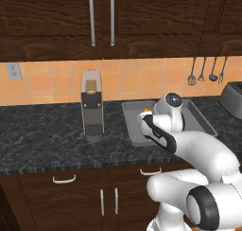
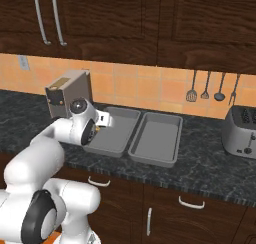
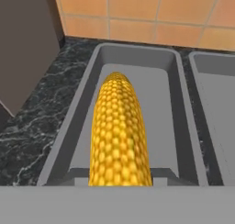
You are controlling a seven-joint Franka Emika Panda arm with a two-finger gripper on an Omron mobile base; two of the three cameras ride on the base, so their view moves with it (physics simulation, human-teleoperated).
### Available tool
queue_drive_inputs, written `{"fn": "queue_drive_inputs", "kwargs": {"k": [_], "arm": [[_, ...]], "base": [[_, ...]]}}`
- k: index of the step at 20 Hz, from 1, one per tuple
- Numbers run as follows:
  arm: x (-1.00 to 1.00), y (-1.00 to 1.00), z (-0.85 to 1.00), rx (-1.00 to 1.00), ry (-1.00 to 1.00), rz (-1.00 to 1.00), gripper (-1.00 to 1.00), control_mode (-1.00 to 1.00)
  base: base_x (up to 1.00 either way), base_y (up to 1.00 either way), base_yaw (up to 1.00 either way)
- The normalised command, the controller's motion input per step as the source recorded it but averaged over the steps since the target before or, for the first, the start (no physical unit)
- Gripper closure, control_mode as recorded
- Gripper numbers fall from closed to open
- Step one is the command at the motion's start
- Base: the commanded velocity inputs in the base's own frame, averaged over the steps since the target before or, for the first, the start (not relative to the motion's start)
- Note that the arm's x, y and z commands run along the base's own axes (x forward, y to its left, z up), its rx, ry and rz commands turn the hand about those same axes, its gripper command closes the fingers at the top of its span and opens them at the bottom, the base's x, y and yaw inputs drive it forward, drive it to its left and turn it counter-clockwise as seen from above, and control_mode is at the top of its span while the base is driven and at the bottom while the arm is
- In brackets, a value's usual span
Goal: Place one corn and one fish in each tupperware on the nearby counter, to pack two identical lunches.
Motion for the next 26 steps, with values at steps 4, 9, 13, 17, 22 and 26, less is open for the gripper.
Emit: {"fn": "queue_drive_inputs", "kwargs": {"k": [4,9,13,17,22,26], "arm": [[0.13,0.00,-0.46,0.00,0.03,0.00,1.00,-1.00],[0.16,0.00,-0.32,0.00,0.03,0.00,1.00,-1.00],[0.04,0.00,-0.42,0.00,0.01,0.00,1.00,-1.00],[0.00,0.03,-0.02,0.05,0.00,0.00,1.00,-1.00],[0.00,0.38,-0.01,0.06,-0.11,0.02,1.00,-1.00],[0.24,0.16,-0.03,0.00,0.02,0.00,1.00,-1.00]], "base": [[0.00,0.00,0.00],[0.00,0.00,0.00],[0.00,0.00,0.00],[0.00,0.00,0.00],[0.00,0.00,0.00],[0.00,0.00,0.00]]}}
